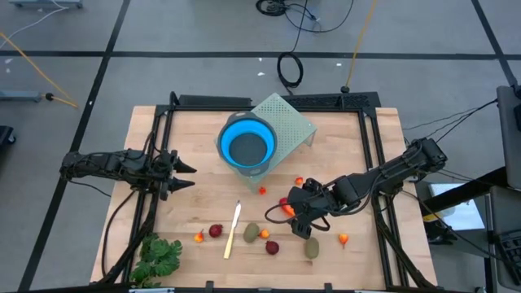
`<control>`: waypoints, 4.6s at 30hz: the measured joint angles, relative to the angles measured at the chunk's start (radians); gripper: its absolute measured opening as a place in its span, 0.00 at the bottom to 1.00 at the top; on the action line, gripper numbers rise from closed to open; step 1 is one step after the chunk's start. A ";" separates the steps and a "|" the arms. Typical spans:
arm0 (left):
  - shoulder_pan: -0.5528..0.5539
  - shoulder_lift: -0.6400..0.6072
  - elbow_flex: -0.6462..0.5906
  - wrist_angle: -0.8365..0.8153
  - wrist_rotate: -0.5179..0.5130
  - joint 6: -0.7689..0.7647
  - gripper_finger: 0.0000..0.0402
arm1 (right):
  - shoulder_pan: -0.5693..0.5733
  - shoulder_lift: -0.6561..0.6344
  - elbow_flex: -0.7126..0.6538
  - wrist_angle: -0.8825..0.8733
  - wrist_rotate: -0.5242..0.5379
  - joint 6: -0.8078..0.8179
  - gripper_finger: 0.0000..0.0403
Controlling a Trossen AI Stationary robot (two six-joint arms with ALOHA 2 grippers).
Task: Pick & Place Fruit
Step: Put the mango into the blue strainer bowl
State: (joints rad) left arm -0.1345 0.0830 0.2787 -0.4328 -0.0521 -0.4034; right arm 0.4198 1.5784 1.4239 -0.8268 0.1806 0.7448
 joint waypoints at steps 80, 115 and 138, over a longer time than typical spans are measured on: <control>0.000 0.000 -0.193 0.232 0.045 0.245 0.64 | -0.087 0.089 -0.340 0.334 -0.063 0.096 0.98; 0.000 0.000 -0.193 0.224 0.046 0.248 0.64 | -0.087 0.199 -0.340 0.345 -0.055 0.178 0.56; 0.000 0.002 -0.193 0.221 0.046 0.320 0.64 | -0.085 -0.133 -0.336 0.617 -0.072 0.209 0.53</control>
State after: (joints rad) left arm -0.1341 0.0849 0.0860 -0.2115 -0.0064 -0.0831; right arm 0.3351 1.4458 1.0874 -0.2099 0.1081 0.9536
